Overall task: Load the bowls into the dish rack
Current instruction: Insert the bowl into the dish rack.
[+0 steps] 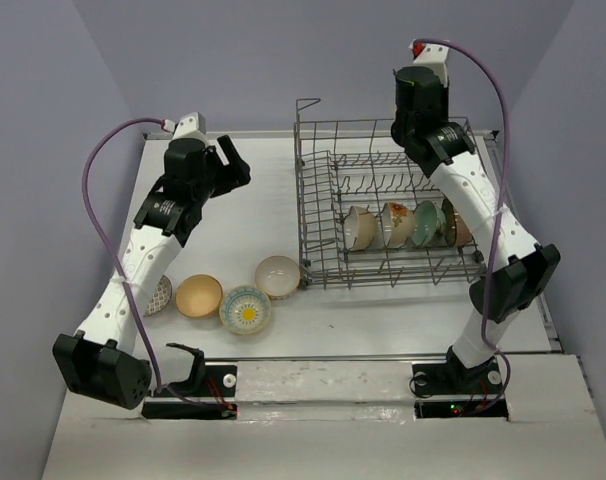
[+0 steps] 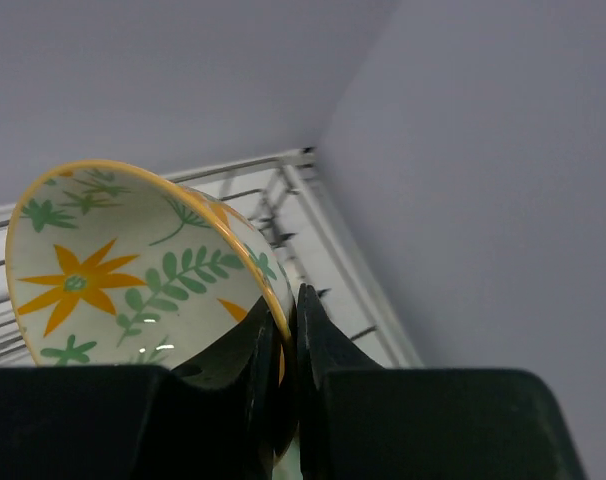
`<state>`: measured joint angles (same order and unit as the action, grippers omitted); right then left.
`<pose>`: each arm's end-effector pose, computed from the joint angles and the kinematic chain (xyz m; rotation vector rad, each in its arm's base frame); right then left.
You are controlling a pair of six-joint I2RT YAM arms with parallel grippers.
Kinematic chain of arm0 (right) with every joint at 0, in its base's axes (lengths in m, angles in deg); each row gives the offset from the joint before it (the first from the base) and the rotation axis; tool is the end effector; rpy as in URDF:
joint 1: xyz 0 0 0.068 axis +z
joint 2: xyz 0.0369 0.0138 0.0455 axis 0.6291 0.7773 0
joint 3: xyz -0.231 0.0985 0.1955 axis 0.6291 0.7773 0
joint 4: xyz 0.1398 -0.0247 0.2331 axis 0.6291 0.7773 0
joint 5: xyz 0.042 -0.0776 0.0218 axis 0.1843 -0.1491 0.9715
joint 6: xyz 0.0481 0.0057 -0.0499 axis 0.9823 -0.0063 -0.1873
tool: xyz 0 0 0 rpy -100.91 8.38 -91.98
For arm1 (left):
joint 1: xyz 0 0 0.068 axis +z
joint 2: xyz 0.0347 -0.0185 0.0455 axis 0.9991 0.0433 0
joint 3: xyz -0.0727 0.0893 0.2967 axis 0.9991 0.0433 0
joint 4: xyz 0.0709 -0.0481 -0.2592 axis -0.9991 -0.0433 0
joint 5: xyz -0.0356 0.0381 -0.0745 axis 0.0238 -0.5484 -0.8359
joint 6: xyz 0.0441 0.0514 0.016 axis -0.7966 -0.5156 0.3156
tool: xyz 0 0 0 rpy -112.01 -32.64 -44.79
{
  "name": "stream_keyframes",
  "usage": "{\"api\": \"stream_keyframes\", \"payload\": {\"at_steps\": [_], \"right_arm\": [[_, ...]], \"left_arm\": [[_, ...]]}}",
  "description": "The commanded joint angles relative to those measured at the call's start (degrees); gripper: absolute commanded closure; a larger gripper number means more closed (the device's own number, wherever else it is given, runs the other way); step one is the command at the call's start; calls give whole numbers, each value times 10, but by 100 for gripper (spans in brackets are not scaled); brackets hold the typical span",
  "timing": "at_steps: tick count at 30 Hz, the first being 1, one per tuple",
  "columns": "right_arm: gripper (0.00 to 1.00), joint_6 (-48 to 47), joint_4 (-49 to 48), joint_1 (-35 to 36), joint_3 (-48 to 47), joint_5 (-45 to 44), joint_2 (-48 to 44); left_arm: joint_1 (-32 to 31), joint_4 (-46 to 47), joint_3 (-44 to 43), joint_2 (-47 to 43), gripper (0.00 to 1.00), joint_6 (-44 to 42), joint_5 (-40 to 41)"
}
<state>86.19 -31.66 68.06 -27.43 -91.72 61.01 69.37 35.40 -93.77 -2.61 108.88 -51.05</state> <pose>0.3803 0.1592 0.5161 0.1433 1.7553 -0.5425 0.2788 -0.0875 0.4517 -0.1631 1.8494 -0.4695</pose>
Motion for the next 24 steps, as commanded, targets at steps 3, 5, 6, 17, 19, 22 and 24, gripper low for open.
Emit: {"api": "stream_keyframes", "payload": {"at_steps": [3,5,6,17,19,22,24], "right_arm": [[99,-205,-168,-62,37,-175,37],[99,-275,-235,-73,51,-191,59],[99,-300,-264,-81,61,-193,64],[99,-520,-531,-105,169,-211,149],[99,-527,-540,-105,172,-211,161],[99,-540,-557,-105,178,-213,177],[99,-544,-564,-105,185,-211,183]], "left_arm": [[45,67,65,-8,15,-7,-69],[58,78,84,-8,15,-8,-88],[61,82,89,-8,15,-9,-90],[94,105,120,13,14,-3,-144],[97,105,121,19,14,-1,-152],[99,105,121,23,14,-1,-157],[100,106,121,25,14,0,-161]]}}
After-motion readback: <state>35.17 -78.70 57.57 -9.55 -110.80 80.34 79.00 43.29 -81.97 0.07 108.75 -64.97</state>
